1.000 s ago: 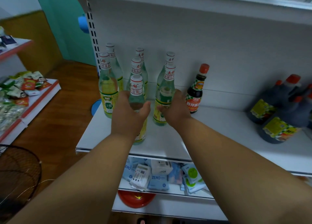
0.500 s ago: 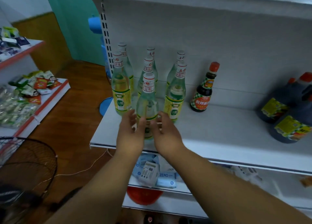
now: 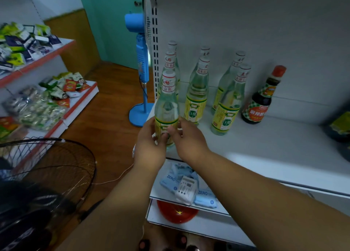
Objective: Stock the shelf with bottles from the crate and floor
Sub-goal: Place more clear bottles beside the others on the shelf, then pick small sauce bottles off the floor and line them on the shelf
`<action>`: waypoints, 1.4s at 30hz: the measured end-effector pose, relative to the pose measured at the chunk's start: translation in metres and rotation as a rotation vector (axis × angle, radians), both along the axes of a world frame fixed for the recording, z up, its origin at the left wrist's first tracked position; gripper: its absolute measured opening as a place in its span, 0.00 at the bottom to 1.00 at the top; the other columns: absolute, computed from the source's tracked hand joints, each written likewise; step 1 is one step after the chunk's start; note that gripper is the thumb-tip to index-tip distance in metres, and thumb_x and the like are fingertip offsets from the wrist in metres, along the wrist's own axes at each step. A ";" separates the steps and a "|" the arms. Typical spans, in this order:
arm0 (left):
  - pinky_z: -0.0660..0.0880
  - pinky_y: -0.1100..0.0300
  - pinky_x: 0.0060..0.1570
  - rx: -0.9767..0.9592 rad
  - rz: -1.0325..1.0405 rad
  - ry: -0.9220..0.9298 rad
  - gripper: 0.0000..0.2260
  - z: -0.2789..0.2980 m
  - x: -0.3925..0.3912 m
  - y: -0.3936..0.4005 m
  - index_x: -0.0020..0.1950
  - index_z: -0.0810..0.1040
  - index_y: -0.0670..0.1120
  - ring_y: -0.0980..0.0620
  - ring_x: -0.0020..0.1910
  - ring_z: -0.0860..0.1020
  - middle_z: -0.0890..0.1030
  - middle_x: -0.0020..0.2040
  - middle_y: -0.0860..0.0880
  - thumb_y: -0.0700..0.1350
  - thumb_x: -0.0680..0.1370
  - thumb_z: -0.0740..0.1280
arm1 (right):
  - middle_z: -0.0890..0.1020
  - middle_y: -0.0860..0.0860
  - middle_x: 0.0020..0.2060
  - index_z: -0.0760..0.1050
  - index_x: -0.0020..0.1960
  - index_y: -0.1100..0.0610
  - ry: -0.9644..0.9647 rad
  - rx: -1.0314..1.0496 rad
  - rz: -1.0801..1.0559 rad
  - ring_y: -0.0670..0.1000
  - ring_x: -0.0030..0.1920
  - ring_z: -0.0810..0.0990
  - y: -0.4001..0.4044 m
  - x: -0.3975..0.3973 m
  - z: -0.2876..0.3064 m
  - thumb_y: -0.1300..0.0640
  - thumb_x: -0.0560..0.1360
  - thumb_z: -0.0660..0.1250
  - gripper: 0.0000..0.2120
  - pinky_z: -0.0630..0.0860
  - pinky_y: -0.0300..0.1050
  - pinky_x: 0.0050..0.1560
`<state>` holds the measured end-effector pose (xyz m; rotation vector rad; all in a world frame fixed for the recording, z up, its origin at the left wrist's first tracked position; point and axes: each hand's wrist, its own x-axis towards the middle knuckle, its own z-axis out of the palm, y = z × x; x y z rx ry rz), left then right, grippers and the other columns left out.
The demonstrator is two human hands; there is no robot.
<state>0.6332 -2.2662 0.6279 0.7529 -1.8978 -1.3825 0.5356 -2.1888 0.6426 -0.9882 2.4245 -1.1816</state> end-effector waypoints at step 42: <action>0.77 0.49 0.57 -0.187 -0.130 -0.335 0.24 -0.013 0.089 0.021 0.73 0.66 0.52 0.52 0.55 0.77 0.76 0.61 0.49 0.42 0.78 0.66 | 0.75 0.55 0.64 0.65 0.73 0.55 0.072 0.134 -0.192 0.55 0.61 0.76 0.042 0.098 0.009 0.48 0.79 0.64 0.25 0.74 0.54 0.61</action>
